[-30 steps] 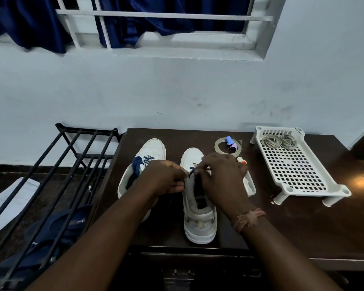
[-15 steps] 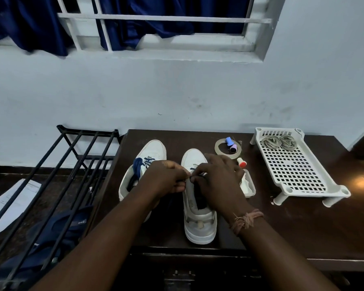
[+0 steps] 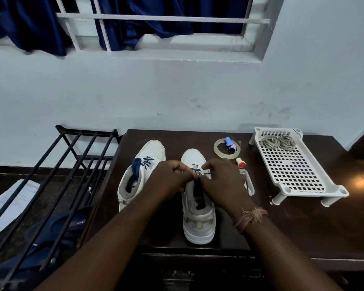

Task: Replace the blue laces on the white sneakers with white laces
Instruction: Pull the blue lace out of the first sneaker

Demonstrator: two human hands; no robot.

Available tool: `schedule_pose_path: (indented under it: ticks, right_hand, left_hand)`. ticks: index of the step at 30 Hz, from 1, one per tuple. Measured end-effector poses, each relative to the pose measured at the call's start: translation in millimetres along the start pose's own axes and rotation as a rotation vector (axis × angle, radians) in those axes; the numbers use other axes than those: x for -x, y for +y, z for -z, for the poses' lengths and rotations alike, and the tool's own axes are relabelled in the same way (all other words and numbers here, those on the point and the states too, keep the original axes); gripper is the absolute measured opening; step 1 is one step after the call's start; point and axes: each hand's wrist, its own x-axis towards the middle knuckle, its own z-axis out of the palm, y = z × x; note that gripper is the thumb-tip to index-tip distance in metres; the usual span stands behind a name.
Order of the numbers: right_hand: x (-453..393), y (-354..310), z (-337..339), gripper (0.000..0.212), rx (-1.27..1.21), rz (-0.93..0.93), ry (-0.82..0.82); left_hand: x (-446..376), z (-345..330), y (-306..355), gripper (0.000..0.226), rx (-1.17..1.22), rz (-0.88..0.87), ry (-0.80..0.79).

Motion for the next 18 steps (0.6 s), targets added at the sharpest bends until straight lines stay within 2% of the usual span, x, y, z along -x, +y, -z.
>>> schedule_pose_path:
  ticks: [2, 5, 9, 12, 16, 18]
  right_hand:
    - [-0.5, 1.0, -0.6, 0.012, -0.133, -0.036, -0.068]
    - [-1.7, 6.8, 2.0, 0.003, -0.216, -0.078, -0.084]
    - [-5.4, 12.2, 8.3, 0.006, -0.309, -0.099, -0.092]
    - [-4.6, 13.1, 5.7, 0.006, -0.296, -0.094, -0.083]
    - [-0.9, 12.2, 0.1, 0.007, -0.278, -0.068, -0.053]
    - [-0.8, 10.4, 0.3, 0.006, -0.284, -0.045, -0.061]
  left_hand:
    - [-2.2, 0.6, -2.0, 0.011, -0.098, -0.027, 0.024]
    - [-8.8, 5.4, -2.4, 0.007, -0.268, -0.073, 0.083]
    - [-14.4, 10.0, -4.4, 0.013, -0.405, -0.106, 0.173]
    - [-14.9, 6.1, -8.5, 0.016, -0.443, -0.119, 0.172]
    - [-16.7, -3.1, -10.2, 0.034, -0.566, -0.379, 0.118]
    - [-16.5, -9.3, -9.9, 0.029, -0.677, -0.494, 0.09]
